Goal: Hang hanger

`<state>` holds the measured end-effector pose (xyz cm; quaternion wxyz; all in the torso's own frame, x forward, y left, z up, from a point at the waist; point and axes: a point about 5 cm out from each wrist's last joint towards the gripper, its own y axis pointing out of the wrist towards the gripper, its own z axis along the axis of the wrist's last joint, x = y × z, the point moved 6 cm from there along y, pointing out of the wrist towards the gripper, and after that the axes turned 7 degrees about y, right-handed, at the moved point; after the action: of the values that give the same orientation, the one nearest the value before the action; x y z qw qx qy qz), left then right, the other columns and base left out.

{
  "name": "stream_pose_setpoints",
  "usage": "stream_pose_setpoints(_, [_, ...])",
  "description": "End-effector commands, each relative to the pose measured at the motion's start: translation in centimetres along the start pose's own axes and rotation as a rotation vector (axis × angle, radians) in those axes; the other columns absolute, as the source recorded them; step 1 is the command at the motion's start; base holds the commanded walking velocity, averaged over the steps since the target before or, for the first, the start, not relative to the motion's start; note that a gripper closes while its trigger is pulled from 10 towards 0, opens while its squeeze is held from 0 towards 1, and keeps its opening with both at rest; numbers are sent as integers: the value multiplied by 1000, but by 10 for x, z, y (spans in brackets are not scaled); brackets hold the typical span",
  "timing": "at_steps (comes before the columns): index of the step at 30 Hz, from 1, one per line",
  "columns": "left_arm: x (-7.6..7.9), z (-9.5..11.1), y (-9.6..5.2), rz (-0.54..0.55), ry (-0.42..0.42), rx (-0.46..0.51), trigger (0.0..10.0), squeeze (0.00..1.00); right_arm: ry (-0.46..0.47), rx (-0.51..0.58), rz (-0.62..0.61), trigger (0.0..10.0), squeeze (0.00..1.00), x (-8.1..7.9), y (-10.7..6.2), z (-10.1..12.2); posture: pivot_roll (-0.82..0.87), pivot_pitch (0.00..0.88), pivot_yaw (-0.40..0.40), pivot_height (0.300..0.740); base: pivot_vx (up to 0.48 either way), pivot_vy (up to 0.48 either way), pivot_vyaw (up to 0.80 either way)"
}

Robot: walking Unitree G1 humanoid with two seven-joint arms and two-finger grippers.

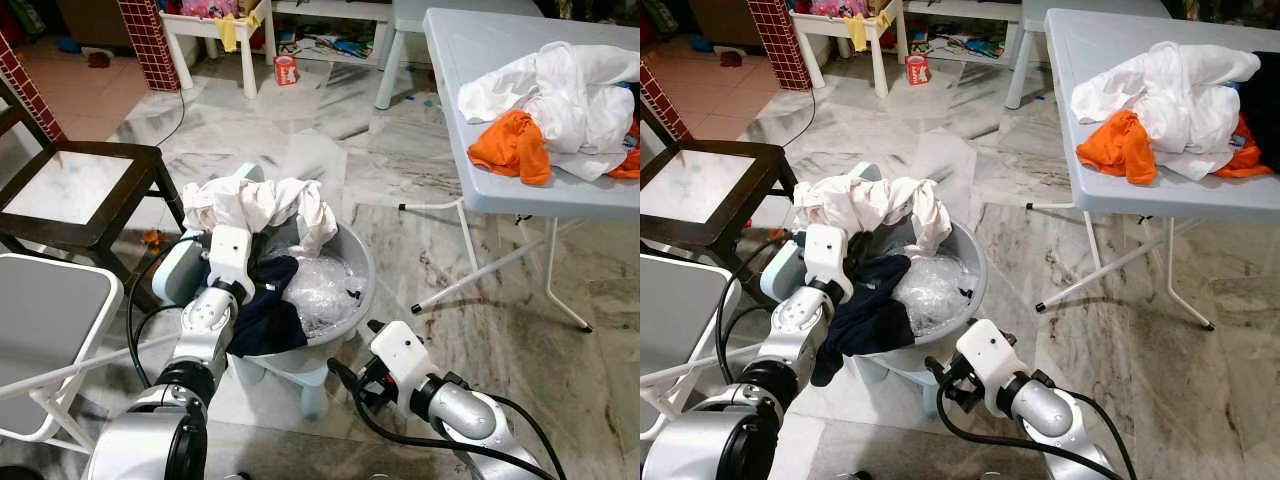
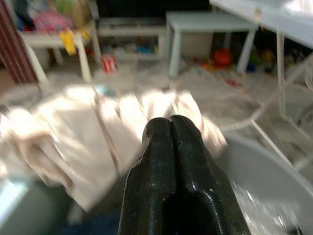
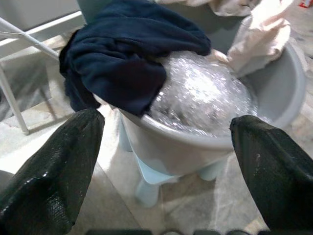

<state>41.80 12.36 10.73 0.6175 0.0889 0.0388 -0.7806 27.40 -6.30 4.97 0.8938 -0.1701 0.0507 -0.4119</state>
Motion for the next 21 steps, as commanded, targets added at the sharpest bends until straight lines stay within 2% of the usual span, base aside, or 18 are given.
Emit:
stream_pose_setpoints(1, [-5,12,3,13,40,42,0,0,-7,-1,5,10000,0,-1,2,-1,-206,63,23,740,0,0,0])
stream_pose_setpoints(2, [-12,14,3,56,70,49,3412,0,-7,0,4,10000,0,-1,2,-1,-201,62,22,740,0,0,0])
stream_pose_setpoints(3, [-26,15,-1,135,92,54,10000,0,-7,1,1,10000,0,1,2,-2,-198,61,22,740,0,0,0])
stream_pose_setpoints(4, [-33,10,-6,180,88,47,10000,1000,-7,1,-1,10000,0,1,2,-2,-195,61,21,740,0,0,0])
stream_pose_setpoints(5, [-33,10,-6,180,88,47,10000,1000,-7,1,-1,10000,0,1,2,-2,-195,61,21,740,0,0,0])
stream_pose_setpoints(8, [-41,-10,-24,244,89,10,10000,1000,-6,3,-4,10000,0,2,2,-3,-191,66,19,740,0,0,0])
stream_pose_setpoints(9, [-41,-10,-24,244,89,10,10000,1000,-6,3,-4,10000,0,2,2,-3,-191,66,19,740,0,0,0])
stream_pose_setpoints(11, [-38,-43,-45,262,45,-81,10000,1000,-4,2,-9,10000,0,2,0,-5,-193,78,12,740,0,0,0])
stream_pose_setpoints(12, [-36,-53,-52,266,28,-109,10000,1000,-3,2,-10,10000,0,2,-1,-5,-193,81,12,740,0,0,0])
stream_pose_setpoints(13, [-36,-53,-52,266,28,-109,10000,1000,-3,2,-10,10000,0,2,-1,-5,-193,81,12,740,0,0,0])
stream_pose_setpoints(15, [-23,-82,-76,244,19,-186,10000,1000,-2,-4,-17,10000,0,2,-7,-8,-202,105,-3,740,0,0,0])
stream_pose_setpoints(21, [-12,-112,-111,231,66,-271,10000,1000,-3,-21,-28,10000,0,4,-17,-13,-210,129,-18,740,0,0,0])
